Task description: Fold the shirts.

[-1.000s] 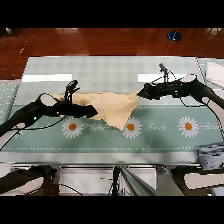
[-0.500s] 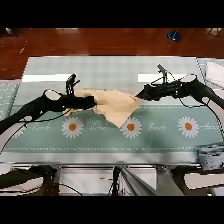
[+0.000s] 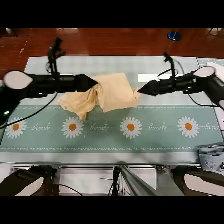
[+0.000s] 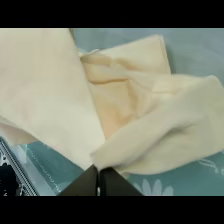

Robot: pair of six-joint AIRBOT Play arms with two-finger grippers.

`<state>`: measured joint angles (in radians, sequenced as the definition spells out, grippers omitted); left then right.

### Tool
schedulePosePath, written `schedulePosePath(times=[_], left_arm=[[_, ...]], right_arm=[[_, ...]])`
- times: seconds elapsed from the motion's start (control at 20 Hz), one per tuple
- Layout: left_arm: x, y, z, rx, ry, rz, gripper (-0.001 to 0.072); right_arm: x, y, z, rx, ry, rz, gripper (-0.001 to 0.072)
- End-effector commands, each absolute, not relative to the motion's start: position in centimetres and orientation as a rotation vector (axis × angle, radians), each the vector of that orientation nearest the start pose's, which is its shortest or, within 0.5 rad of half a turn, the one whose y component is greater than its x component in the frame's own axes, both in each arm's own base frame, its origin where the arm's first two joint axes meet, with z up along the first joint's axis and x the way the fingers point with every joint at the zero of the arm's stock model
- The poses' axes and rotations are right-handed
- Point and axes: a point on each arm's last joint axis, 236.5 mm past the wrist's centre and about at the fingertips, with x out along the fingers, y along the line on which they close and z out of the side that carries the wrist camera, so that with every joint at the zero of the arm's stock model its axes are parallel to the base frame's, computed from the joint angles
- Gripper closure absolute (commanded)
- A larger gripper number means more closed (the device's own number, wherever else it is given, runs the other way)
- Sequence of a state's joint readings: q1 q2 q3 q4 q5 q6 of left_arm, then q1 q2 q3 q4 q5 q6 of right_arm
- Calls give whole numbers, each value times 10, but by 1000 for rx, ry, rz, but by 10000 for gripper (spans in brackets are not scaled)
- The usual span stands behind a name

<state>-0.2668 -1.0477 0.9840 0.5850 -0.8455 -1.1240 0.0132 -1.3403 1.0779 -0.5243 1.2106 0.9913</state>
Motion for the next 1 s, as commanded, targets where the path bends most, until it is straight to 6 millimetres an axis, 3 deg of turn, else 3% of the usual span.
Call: schedulePosePath(times=[0.0, 0.1, 0.25, 0.35, 0.45, 0.55, 0.65, 0.8, 0.95], left_arm=[[312, -232, 229, -379, 561, -845, 680], [283, -216, 276, -347, 416, -847, 680], [236, -185, 343, -269, 176, -803, 680], [206, -163, 390, -232, -23, -743, 679], [176, -143, 428, -238, -195, -695, 680], [156, -141, 435, -239, -231, -705, 680], [153, -154, 416, -278, -125, -759, 679], [169, -166, 377, -337, 45, -789, 679], [195, -170, 340, -363, 147, -768, 679]], right_arm=[[353, 197, 163, 396, 836, 904, 696], [340, 192, 231, 307, 646, 890, 697], [319, 167, 334, 196, 333, 752, 697], [300, 145, 385, 173, 178, 643, 697], [280, 130, 412, 151, 99, 572, 697], [265, 123, 418, 149, 86, 541, 697], [259, 125, 409, 158, 133, 548, 697], [262, 131, 379, 142, 259, 569, 697], [281, 120, 339, 106, 407, 519, 697]])
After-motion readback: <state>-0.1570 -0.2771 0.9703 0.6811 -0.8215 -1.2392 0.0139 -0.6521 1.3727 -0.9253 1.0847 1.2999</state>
